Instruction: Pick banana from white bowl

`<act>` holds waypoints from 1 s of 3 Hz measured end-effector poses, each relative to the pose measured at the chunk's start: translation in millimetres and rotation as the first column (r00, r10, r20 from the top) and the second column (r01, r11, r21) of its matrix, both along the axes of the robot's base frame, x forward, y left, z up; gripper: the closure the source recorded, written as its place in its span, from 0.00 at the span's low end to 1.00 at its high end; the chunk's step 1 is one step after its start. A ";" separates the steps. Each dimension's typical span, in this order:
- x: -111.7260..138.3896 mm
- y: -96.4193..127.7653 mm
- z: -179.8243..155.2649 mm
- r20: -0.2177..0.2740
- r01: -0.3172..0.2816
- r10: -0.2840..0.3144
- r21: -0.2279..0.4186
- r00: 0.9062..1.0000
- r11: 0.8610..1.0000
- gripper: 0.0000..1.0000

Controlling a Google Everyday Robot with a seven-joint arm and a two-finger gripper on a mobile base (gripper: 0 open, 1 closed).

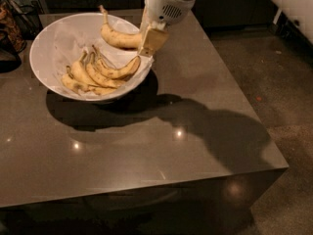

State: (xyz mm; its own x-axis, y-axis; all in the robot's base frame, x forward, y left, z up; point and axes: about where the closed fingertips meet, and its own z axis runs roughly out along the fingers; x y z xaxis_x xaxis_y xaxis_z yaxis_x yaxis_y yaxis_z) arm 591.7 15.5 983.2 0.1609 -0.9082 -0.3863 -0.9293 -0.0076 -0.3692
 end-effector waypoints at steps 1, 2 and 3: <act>-39.9 -10.1 13.5 0.026 -0.019 0.018 0.020 1.000 1.000 1.00; -44.4 -13.9 14.2 0.026 -0.014 0.013 0.017 1.000 1.000 1.00; -54.3 -16.2 17.5 0.004 -0.023 0.023 0.020 1.000 1.000 1.00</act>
Offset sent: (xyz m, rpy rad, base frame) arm -0.0329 -0.0081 0.0116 0.0179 -0.0215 0.0160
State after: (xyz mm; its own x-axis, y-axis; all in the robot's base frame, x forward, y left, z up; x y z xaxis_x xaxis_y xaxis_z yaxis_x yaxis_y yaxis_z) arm 537.5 -0.7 1000.7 0.1834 -0.8963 -0.4038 -0.9277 -0.0219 -0.3727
